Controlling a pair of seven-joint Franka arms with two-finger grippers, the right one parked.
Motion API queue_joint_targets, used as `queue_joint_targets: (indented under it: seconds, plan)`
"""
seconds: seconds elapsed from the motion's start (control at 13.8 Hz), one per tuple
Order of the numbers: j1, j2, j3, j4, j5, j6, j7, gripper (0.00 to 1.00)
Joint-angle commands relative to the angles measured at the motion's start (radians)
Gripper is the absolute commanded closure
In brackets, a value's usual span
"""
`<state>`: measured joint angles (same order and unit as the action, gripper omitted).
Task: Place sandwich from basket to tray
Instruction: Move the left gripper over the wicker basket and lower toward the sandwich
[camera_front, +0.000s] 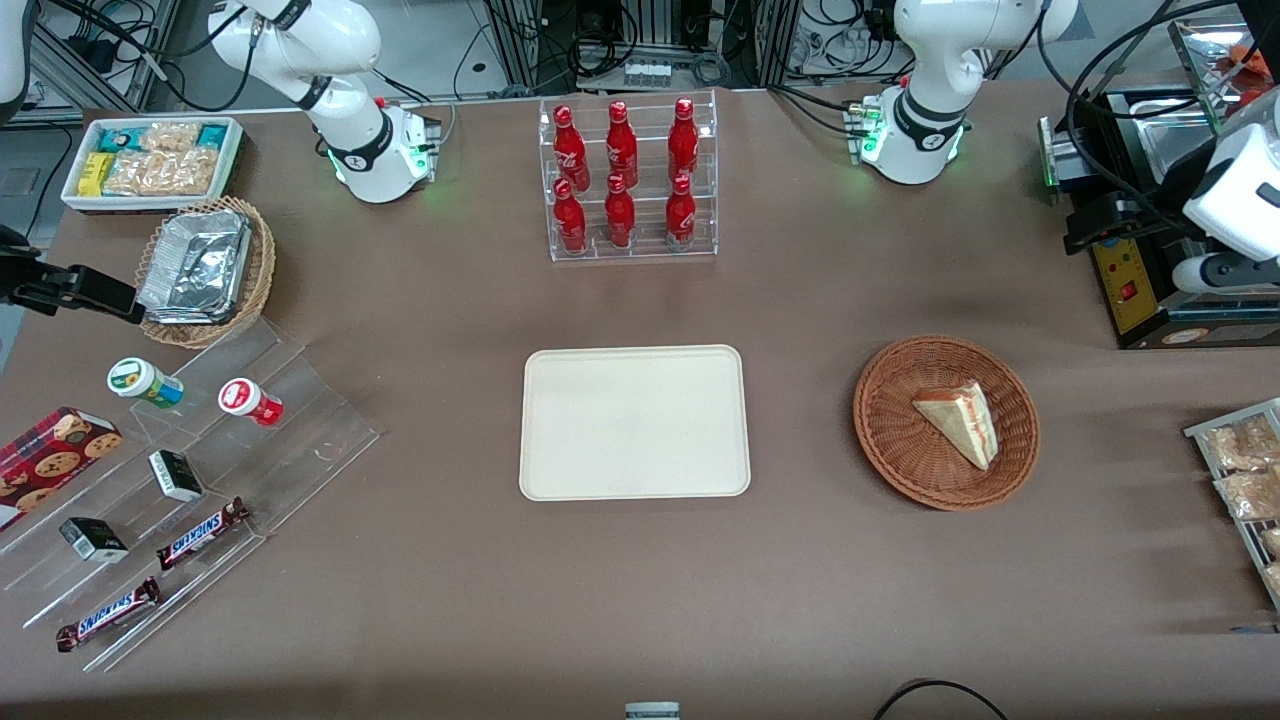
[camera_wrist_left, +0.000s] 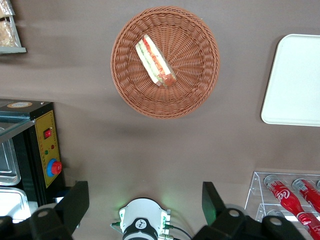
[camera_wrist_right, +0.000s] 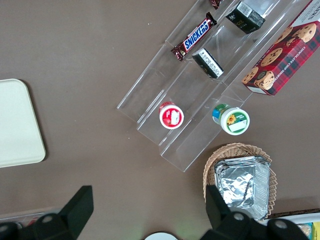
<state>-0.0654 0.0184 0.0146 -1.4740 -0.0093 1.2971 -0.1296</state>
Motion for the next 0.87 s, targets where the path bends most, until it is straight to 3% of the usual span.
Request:
queue_joint_targets:
  seconds: [0.0, 0.29, 0.51, 0.8]
  plan:
    - [-0.011, -0.003, 0.012, 0.006, 0.005, -0.007, -0.004, 0.00]
    - [-0.021, 0.002, 0.005, -0.066, 0.020, 0.040, -0.010, 0.00]
    - [-0.025, -0.049, 0.005, -0.277, 0.026, 0.255, -0.068, 0.00]
    - [-0.030, -0.051, -0.031, -0.509, 0.031, 0.597, -0.327, 0.00]
